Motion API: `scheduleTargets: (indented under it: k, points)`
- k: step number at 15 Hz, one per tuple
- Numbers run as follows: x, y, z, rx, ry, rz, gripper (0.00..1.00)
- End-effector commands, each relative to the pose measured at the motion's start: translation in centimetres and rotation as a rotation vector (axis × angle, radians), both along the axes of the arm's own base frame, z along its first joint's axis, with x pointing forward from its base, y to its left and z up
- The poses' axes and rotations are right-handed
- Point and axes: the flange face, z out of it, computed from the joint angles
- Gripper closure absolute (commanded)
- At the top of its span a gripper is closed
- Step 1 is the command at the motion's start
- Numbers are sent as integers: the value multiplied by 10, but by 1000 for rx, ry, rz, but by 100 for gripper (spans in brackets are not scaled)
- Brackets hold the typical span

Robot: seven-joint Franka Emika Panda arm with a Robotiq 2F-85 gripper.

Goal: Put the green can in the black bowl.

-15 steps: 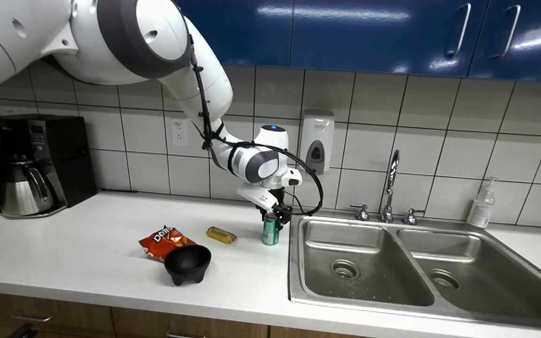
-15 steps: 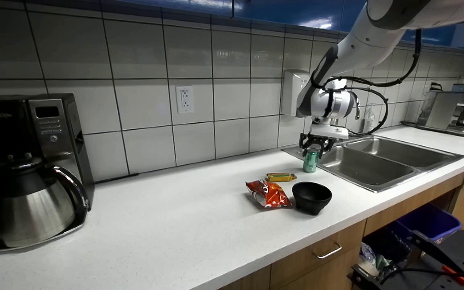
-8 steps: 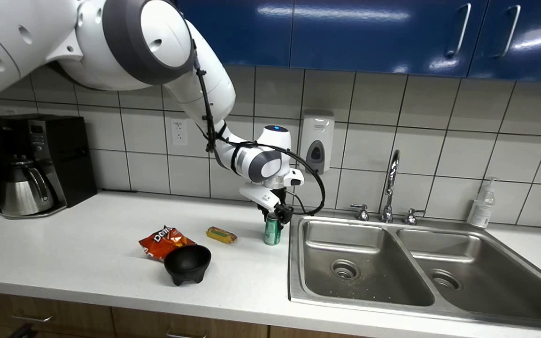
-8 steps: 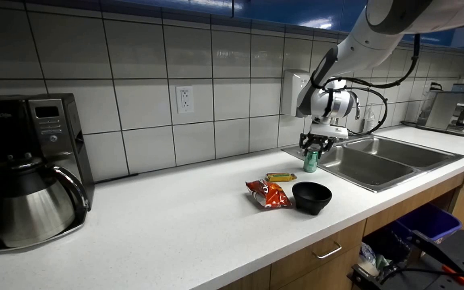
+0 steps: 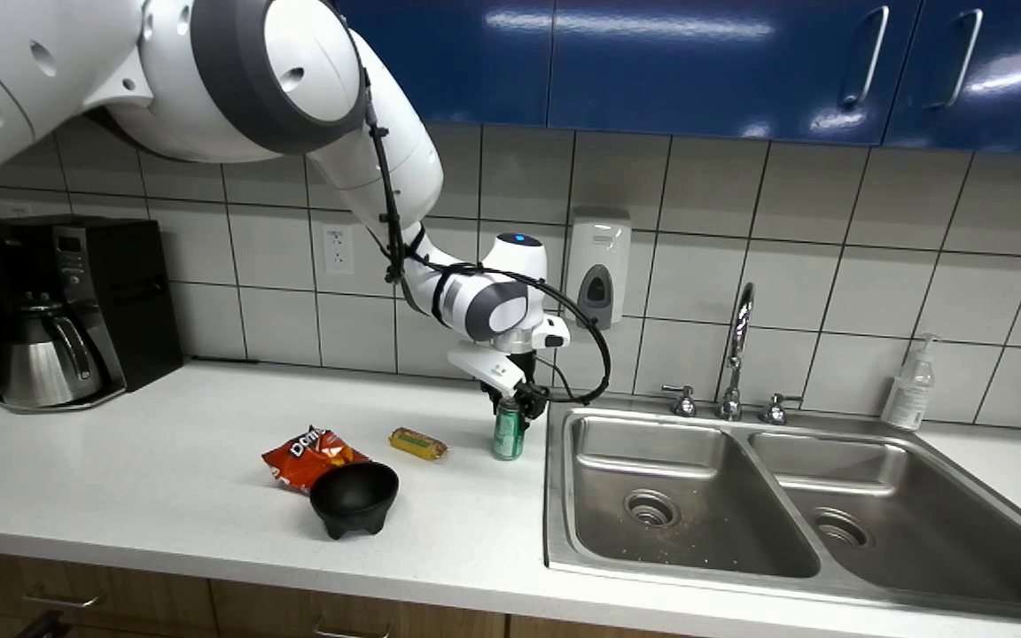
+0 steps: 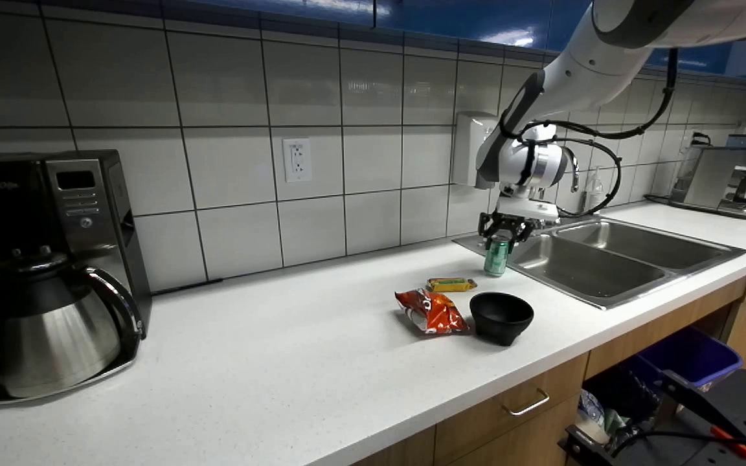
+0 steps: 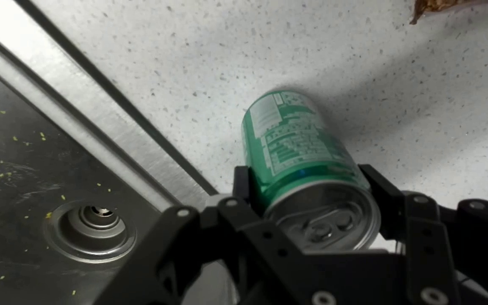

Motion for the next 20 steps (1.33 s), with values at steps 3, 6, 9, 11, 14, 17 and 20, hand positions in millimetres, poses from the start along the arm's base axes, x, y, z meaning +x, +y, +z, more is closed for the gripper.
scheduleTargets:
  k: [3,6,9,11,14,17,20]
  points:
    - [-23,12,43,-5,-50,81,61]
    - [-37,22,58,1,-68,135,61]
    - [-55,34,73,4,-89,196,61]
    - [-69,44,82,9,-104,245,61]
    - [-85,58,94,30,-122,304,61]
    - [-100,72,104,54,-137,356,61]
    - [-113,86,112,84,-146,413,61]
